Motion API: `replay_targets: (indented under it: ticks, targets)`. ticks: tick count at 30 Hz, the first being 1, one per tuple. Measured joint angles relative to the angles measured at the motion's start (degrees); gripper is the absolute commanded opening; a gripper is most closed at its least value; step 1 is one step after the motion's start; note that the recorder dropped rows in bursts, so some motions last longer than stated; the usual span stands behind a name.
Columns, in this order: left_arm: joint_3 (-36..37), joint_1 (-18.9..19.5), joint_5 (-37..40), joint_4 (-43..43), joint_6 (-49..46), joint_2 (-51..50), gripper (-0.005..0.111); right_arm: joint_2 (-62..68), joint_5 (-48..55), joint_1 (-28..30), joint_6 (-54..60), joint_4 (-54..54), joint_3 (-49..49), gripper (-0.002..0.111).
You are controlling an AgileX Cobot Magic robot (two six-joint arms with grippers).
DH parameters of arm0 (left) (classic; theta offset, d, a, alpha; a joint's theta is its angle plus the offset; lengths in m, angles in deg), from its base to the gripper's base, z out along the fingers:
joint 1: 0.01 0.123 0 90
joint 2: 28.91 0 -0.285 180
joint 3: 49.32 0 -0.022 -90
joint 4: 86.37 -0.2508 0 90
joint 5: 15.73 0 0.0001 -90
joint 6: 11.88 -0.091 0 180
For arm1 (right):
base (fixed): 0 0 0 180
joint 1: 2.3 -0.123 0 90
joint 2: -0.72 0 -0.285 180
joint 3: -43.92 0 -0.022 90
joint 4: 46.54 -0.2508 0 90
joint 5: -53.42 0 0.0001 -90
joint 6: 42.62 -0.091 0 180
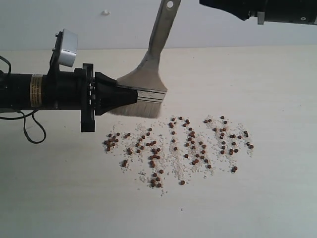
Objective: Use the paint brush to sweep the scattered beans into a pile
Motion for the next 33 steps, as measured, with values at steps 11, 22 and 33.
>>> replay_targets:
  ticks: [11,22,33]
  targets:
    - [0.0,0.0,0.0,0.3,0.1,0.0,0.000,2.6,13.5,-7.8,-5.2,-1.5,0.0,0.000]
    - [0.0,0.0,0.0,-0.6,0.9,0.0,0.000,2.9,13.2,-10.1,-3.0,-8.9,0.0,0.000]
    - [0.0,0.0,0.0,-0.7,0.9,0.0,0.000,2.9,9.7,-10.5,-4.5,-14.2,0.0,0.000]
